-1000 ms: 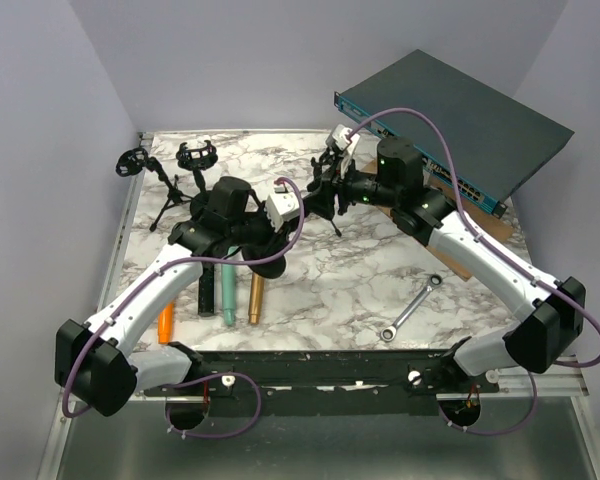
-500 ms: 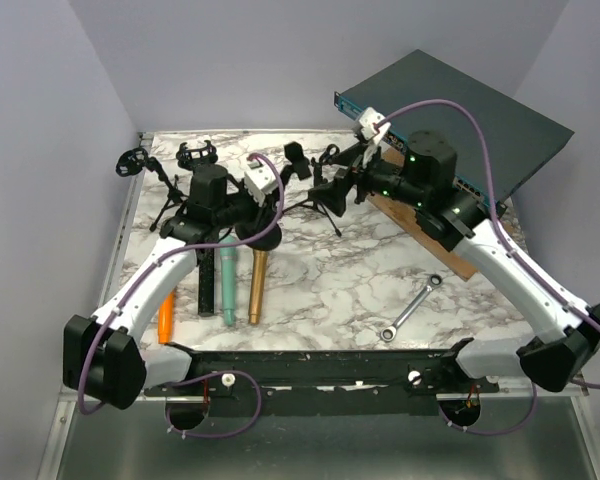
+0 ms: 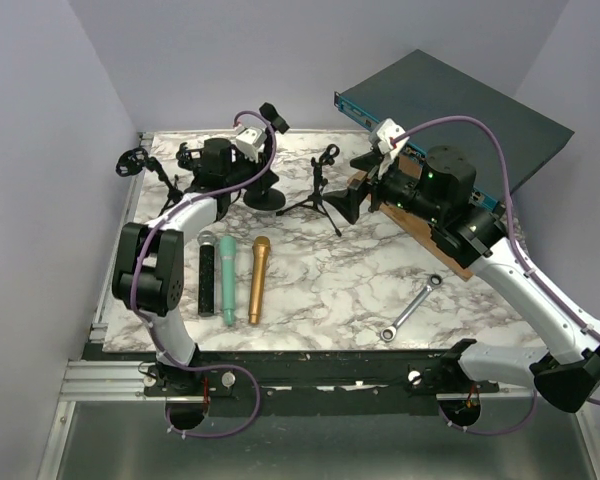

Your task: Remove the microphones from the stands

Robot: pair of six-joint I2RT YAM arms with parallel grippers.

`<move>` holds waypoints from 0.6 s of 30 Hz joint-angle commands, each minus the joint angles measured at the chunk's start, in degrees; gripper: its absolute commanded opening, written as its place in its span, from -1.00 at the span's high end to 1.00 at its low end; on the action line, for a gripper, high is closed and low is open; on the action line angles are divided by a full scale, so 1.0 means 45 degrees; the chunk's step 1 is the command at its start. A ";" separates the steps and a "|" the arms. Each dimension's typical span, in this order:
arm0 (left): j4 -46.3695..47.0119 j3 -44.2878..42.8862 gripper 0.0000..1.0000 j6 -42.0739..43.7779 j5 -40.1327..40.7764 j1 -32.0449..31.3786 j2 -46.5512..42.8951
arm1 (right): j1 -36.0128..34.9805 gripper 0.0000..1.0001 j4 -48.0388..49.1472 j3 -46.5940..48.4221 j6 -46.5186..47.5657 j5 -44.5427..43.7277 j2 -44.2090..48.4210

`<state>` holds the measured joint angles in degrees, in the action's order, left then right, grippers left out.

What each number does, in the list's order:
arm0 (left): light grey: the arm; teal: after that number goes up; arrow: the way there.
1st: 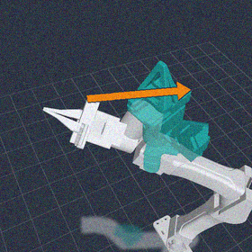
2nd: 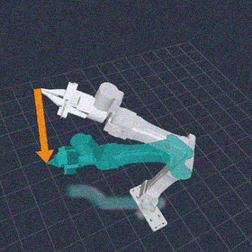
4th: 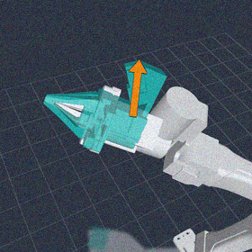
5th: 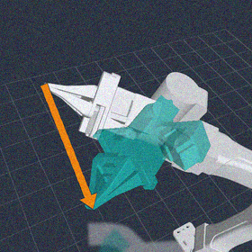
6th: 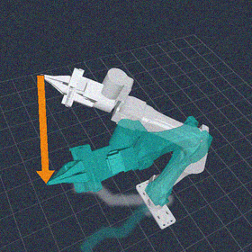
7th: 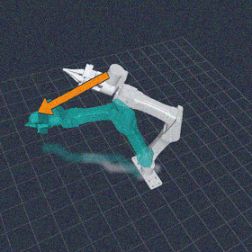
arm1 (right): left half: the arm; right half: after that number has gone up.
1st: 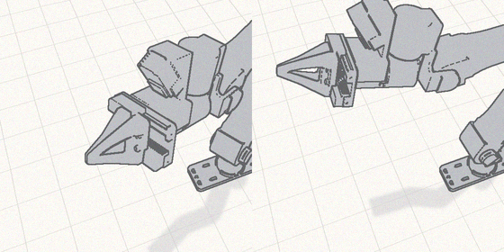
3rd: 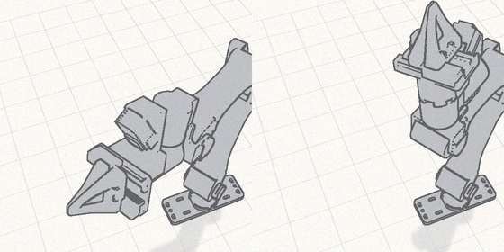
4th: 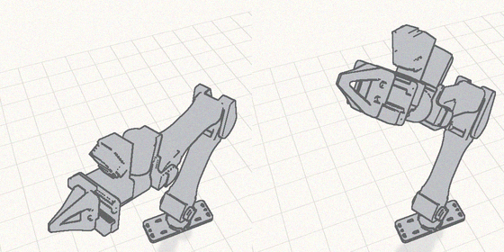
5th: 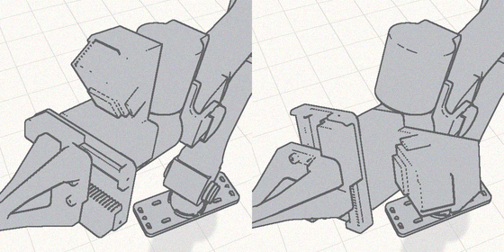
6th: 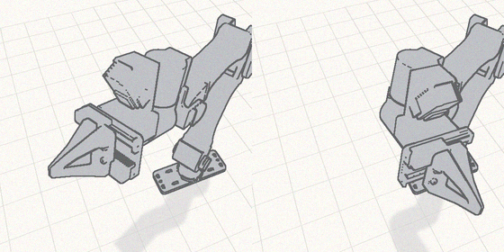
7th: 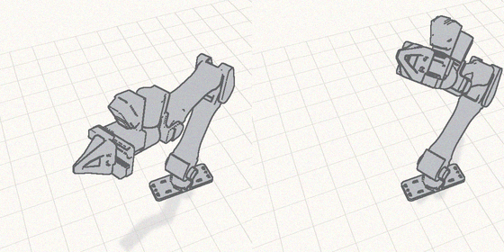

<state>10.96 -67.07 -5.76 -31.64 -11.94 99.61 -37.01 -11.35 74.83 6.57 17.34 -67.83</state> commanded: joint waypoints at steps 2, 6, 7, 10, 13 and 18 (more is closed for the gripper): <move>0.1652 -0.2060 0.95 -0.0908 0.1034 0.0114 0.1449 | 0.0192 -1.00 0.0177 -0.0297 0.0205 -0.0364 0.0159; 0.1406 -0.2642 0.75 -0.1171 0.1324 0.0251 0.2240 | 0.0368 -0.99 0.0255 -0.0504 0.0201 -0.0246 0.0271; 0.1472 -0.2688 0.68 -0.1198 0.1468 0.0270 0.2353 | 0.0438 -0.99 0.0291 -0.0567 0.0181 -0.0195 0.0261; 0.1141 -0.3271 0.55 -0.1512 0.1464 0.0451 0.2734 | 0.0579 -0.99 0.0348 -0.0657 0.0095 0.0002 0.0178; 0.1017 -0.3493 0.44 -0.1937 0.1266 0.0629 0.2961 | 0.0752 -1.00 0.0447 -0.0754 -0.0124 0.0345 0.0117; 0.1976 -0.2799 0.31 -0.2443 0.0846 0.0840 0.2754 | 0.0882 -1.00 0.0541 -0.0780 -0.0243 0.0556 -0.0025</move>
<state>13.61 -80.25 -13.50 -26.35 -9.13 113.08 -33.52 -10.81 71.70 6.24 17.91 -67.72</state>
